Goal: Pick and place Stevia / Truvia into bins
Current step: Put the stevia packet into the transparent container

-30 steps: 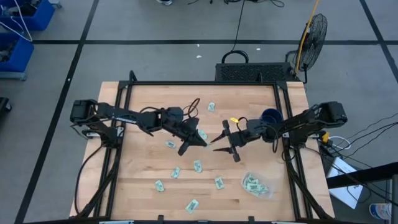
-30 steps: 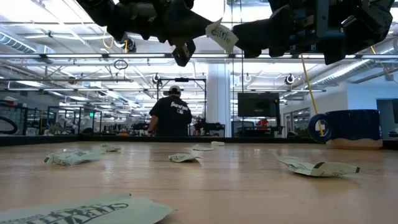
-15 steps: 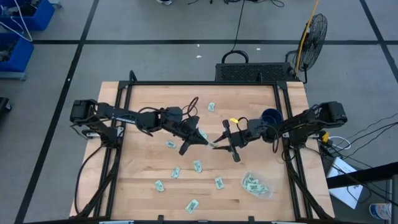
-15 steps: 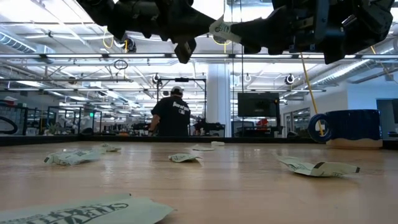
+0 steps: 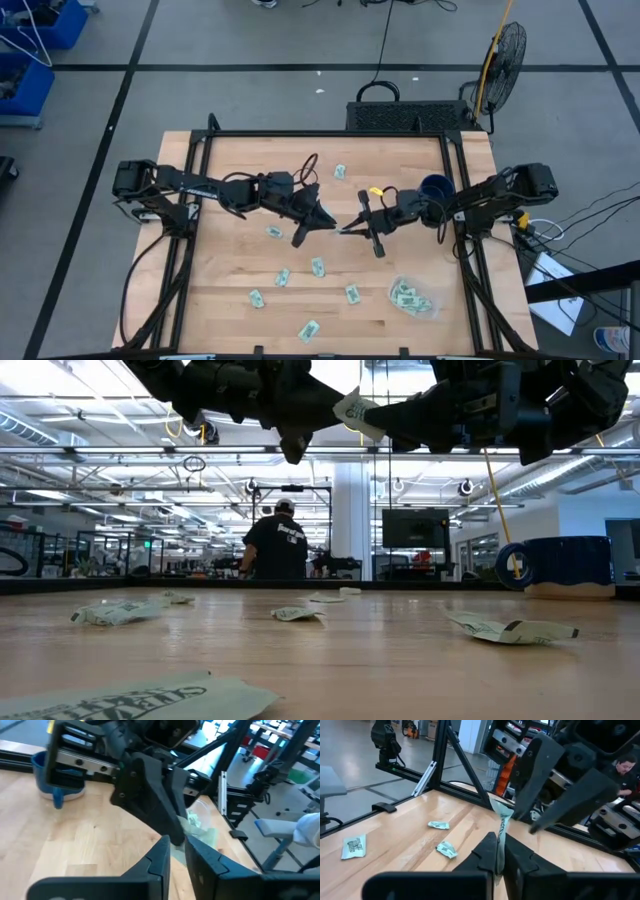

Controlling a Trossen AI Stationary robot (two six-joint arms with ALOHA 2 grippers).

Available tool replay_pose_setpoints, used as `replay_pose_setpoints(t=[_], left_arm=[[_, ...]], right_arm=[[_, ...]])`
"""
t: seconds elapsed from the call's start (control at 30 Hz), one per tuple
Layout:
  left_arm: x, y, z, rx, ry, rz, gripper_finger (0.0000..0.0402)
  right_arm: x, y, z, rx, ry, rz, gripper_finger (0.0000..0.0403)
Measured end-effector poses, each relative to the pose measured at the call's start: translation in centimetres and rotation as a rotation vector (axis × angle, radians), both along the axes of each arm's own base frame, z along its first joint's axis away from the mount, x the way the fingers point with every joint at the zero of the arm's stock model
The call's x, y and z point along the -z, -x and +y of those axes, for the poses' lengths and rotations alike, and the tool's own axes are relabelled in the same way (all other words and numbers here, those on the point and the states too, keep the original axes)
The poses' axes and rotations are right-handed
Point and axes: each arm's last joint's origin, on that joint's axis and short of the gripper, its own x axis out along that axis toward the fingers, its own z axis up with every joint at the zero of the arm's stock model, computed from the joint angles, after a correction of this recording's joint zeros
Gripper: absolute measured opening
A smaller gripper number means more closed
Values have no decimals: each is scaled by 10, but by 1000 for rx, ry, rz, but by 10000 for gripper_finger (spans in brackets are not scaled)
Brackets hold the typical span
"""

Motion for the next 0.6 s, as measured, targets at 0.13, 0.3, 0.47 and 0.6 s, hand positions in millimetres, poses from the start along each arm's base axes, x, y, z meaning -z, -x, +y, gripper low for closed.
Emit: replay_pose_setpoints(t=[0.13, 0.3, 0.47, 0.6], left_arm=[[0, 0, 1, -48, -14, 1, 81], [0, 0, 4, -76, -13, 3, 76], [1, 0, 14, -101, -42, 9, 67], [5, 2, 25, -124, -64, 42, 65]], right_arm=[[3, 0, 1, -1, 3, 32, 5], [7, 2, 9, -1, -2, 220, 8], [8, 6, 35, -66, -61, 469, 8], [4, 13, 65, -95, -187, 677, 8]])
